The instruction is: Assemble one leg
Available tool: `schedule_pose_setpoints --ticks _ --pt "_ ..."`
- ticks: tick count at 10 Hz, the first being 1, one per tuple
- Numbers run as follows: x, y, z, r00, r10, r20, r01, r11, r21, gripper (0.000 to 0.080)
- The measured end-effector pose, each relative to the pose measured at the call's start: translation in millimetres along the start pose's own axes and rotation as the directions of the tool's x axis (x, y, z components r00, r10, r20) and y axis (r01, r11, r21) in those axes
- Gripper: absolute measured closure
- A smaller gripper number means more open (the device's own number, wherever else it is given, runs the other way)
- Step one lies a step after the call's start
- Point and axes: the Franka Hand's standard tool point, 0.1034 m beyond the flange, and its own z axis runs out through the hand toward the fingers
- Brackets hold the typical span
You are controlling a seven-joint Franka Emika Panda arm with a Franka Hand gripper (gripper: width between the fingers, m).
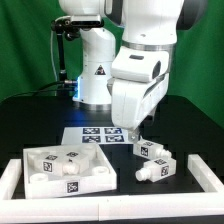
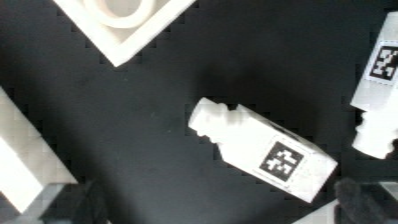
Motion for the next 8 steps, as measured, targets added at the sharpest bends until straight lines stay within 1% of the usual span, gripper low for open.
schedule_pose_setpoints --ticks 4,5,6,7,8 --pt "0.0 0.1 0.0 1.000 0.000 0.000 0.000 1.000 0.000 0.0150" --pt "-2.4 1.4 -0.4 1.000 0.001 0.001 -0.001 1.000 -0.001 0.0150" --pt "-17.4 6.6 -4.7 1.000 -0.011 0.002 0.011 1.000 0.008 0.0150" --pt "-17.1 4.4 -4.6 1.000 0.014 -0.013 -0.015 0.999 -0.031 0.0150" --pt "-1.9 -13.3 5.5 0.998 -0.040 -0.046 0.036 0.996 -0.087 0.0150"
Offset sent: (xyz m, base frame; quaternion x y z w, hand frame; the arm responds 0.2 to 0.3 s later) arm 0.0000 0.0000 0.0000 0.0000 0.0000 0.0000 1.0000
